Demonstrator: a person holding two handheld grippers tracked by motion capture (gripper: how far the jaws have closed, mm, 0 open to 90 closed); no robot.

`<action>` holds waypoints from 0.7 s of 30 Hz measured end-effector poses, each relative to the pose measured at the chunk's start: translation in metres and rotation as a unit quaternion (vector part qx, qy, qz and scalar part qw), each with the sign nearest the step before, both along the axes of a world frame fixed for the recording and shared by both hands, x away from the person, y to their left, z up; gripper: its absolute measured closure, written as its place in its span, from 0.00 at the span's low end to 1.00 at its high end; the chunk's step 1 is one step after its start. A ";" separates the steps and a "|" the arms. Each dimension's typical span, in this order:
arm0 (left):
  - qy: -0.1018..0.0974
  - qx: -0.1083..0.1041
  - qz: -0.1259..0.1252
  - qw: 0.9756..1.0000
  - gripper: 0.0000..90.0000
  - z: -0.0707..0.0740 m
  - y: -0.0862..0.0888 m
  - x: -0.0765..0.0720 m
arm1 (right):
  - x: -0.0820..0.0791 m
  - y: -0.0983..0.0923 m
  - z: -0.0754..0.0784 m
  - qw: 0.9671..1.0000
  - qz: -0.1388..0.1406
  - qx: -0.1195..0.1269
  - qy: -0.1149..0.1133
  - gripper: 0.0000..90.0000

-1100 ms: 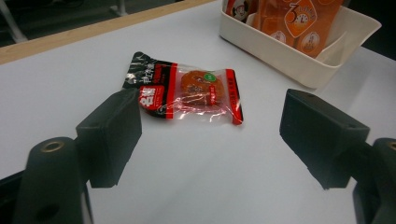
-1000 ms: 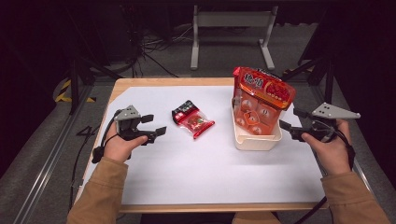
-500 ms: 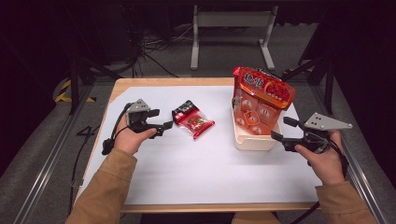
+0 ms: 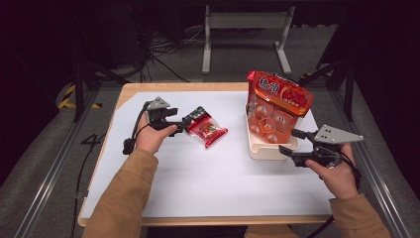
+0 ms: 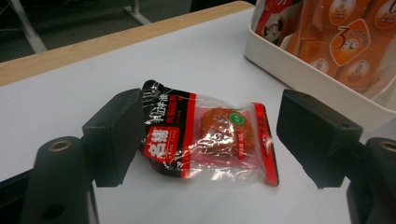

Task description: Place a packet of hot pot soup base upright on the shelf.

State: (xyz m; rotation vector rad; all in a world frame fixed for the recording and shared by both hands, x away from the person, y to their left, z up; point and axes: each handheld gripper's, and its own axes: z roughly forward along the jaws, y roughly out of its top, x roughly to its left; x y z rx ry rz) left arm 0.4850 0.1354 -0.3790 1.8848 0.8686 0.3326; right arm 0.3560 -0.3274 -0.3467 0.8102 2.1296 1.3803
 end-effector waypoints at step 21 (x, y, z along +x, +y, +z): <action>0.040 -0.006 0.069 0.997 0.48 -0.034 -0.008 0.035 | -0.004 0.013 -0.003 1.000 0.027 -0.004 0.001 0.30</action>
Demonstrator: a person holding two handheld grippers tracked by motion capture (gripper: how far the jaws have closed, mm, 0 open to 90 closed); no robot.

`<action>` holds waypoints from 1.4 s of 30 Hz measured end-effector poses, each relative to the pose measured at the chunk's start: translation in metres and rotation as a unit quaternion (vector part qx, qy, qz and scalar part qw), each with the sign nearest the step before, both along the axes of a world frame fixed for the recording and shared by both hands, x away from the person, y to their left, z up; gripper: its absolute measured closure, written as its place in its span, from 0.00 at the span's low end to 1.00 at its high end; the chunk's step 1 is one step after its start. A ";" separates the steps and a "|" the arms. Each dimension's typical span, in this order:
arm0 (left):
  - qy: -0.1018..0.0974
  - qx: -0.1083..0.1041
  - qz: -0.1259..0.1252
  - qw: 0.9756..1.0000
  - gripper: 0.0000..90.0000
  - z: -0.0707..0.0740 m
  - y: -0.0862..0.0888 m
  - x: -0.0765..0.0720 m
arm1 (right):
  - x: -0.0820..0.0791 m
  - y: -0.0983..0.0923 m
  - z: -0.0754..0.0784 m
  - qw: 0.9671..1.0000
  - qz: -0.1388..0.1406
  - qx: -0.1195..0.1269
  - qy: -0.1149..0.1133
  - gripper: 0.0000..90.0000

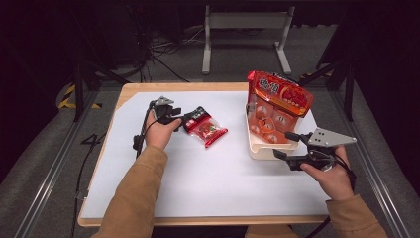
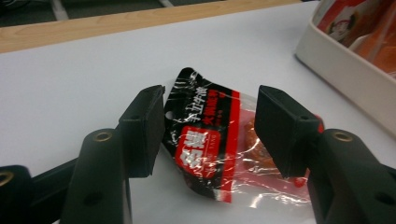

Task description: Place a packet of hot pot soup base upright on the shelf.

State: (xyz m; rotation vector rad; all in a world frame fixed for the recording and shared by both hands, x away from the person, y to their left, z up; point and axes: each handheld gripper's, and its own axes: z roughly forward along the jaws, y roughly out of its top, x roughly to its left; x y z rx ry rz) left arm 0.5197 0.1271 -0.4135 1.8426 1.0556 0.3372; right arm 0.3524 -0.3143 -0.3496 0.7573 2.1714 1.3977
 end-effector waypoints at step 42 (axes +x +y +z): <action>0.094 0.036 0.004 0.995 0.93 -0.035 -0.011 0.015 | 0.002 0.001 -0.005 1.000 0.006 0.002 0.009 0.29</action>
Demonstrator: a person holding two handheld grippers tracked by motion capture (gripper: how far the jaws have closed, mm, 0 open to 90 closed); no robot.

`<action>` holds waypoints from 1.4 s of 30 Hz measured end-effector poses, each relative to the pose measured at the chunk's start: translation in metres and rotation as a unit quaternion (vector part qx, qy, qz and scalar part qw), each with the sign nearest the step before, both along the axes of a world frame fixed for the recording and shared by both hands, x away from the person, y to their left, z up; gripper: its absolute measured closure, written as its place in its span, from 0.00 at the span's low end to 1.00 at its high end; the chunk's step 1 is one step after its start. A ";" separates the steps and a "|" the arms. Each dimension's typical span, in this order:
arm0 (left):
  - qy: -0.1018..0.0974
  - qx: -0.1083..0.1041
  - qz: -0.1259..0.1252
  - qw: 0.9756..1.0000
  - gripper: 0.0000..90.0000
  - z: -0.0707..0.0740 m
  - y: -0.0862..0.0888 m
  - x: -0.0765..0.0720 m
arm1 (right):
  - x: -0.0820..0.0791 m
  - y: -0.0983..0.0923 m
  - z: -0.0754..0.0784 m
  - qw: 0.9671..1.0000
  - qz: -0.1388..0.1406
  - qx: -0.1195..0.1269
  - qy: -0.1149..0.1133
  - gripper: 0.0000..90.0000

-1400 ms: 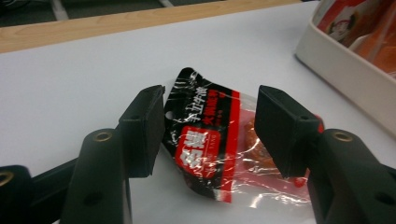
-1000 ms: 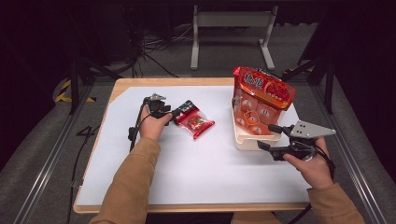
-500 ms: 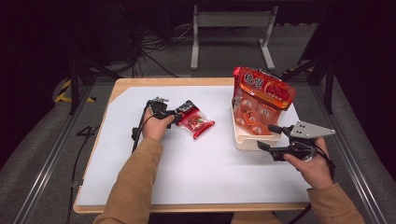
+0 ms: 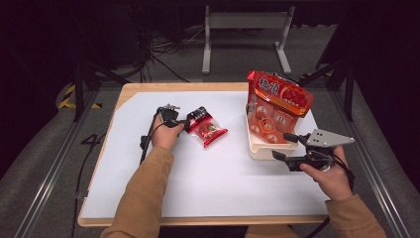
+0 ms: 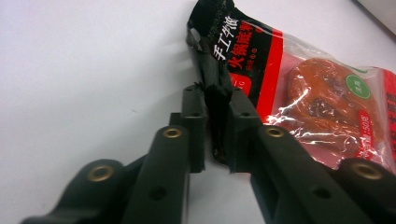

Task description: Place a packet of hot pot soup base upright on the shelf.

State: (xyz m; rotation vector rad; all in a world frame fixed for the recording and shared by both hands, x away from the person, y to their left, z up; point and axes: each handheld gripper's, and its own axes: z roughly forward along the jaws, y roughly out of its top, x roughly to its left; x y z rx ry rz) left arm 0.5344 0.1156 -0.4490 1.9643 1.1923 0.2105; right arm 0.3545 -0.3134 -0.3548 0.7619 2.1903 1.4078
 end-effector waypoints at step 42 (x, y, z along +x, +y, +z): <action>-0.141 -0.049 -0.108 0.983 1.00 0.086 -0.005 -0.058 | 0.000 -0.008 0.002 1.000 0.008 -0.010 0.014 0.44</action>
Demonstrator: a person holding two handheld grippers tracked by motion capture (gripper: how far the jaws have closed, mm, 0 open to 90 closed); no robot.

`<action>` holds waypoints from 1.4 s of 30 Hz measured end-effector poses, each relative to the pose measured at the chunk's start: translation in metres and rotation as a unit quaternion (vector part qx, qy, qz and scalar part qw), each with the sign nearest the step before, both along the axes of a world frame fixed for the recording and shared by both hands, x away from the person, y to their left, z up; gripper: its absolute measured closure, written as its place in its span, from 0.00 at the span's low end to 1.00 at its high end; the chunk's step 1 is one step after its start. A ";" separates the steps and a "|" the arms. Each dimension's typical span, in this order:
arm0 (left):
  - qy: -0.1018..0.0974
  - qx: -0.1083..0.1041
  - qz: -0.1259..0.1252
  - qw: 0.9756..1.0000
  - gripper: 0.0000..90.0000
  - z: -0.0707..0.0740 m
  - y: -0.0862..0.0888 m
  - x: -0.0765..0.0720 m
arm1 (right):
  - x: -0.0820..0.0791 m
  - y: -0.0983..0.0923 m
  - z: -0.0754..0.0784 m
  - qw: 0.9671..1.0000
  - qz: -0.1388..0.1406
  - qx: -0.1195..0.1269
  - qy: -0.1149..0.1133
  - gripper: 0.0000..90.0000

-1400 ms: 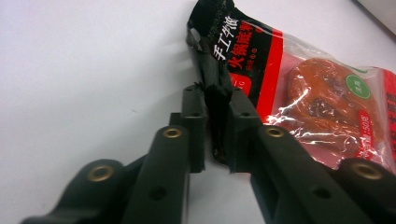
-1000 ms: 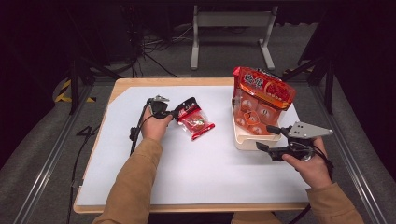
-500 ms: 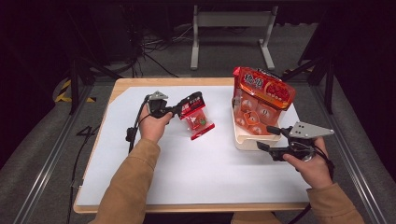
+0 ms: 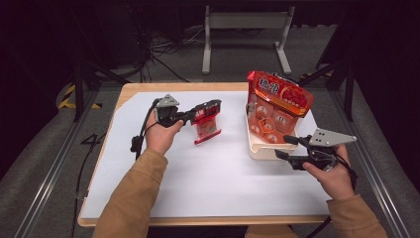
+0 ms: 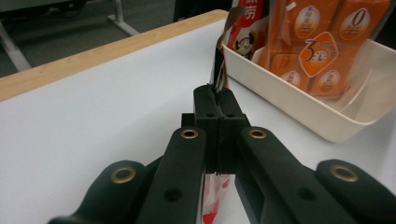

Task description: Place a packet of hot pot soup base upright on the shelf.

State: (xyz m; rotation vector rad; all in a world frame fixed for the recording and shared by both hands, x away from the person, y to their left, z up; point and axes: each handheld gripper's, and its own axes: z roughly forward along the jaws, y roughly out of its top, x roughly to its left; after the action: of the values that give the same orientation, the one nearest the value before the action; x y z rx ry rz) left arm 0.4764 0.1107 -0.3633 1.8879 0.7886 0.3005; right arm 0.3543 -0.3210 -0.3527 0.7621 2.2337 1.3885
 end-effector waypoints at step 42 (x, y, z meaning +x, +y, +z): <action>-0.087 0.026 -0.159 0.983 1.00 0.078 -0.033 -0.057 | -0.021 -0.036 -0.001 0.999 -0.031 -0.005 0.011 0.51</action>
State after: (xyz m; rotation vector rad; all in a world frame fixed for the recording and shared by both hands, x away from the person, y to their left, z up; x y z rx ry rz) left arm 0.4189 0.0782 -0.2851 1.9704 0.3584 0.2813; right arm 0.3333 -0.3572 -0.3533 0.8395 2.2134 1.3456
